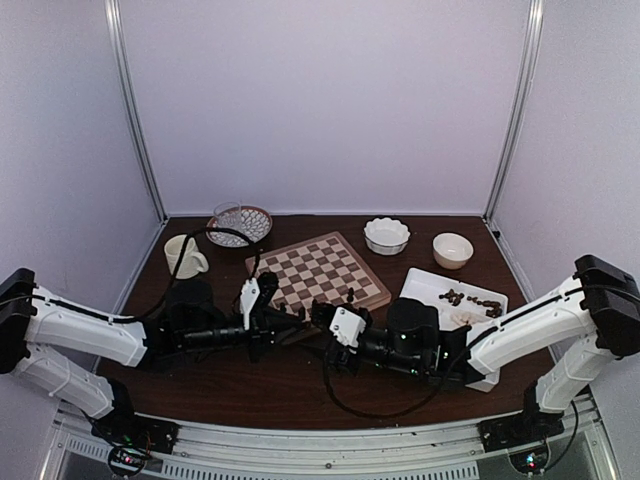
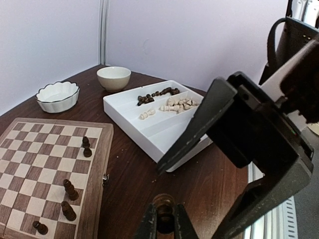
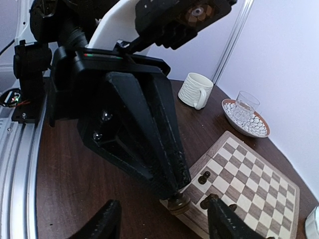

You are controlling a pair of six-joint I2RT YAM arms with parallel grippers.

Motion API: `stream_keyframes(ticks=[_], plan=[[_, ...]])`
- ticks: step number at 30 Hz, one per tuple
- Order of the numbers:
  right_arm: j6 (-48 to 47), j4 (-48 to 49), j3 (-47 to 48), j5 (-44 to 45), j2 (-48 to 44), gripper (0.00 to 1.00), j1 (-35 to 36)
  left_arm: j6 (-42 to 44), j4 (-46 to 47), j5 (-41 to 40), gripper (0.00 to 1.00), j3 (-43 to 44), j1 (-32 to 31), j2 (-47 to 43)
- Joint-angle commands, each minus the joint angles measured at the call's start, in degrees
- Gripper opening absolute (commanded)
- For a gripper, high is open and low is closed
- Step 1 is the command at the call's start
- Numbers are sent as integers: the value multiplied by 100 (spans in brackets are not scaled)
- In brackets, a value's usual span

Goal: Set up the chess pieces on the board
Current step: Pass from the right arm to the left, then place the pawn at g7.

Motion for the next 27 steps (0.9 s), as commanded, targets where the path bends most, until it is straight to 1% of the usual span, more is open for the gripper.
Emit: stream_keyframes(ticks=[1, 4, 6, 8, 9, 11, 13, 17, 19, 23, 27], plan=[[-200, -39, -76, -10, -260, 70, 13, -10, -420, -520, 0, 254, 37, -232], [-176, -328, -84, 172, -507, 75, -41, -2, -1027, -764, 0, 452, 58, -330], [36, -733, 0, 381, -706, 77, -97, -3, -1678, -780, 0, 687, 108, -342], [144, -1292, 159, 730, -957, 77, -106, -29, -2267, -789, 0, 974, 195, -266], [126, -1348, 113, 918, -1087, 77, -110, -71, -2492, -767, 0, 1108, 275, -200], [42, -989, -223, 1272, -1396, 78, -136, -182, -2811, -630, 0, 1317, 468, -54], [66, -708, -498, 1540, -1687, 81, -224, -245, -3107, -548, 0, 1497, 651, 127], [269, -1192, -541, 1823, -2065, 84, -614, -236, -3832, -604, 0, 2104, 863, 474], [431, -1428, -555, 1959, -2151, 90, -868, -227, -4314, -649, 0, 2508, 904, 662], [1042, -1679, -560, 2182, -2263, 99, -1262, -173, -5487, -1187, 0, 3407, 933, 1092], [1209, -1479, -746, 2242, -2377, 100, -1339, -51, -5925, -1615, 0, 3867, 964, 1384]])
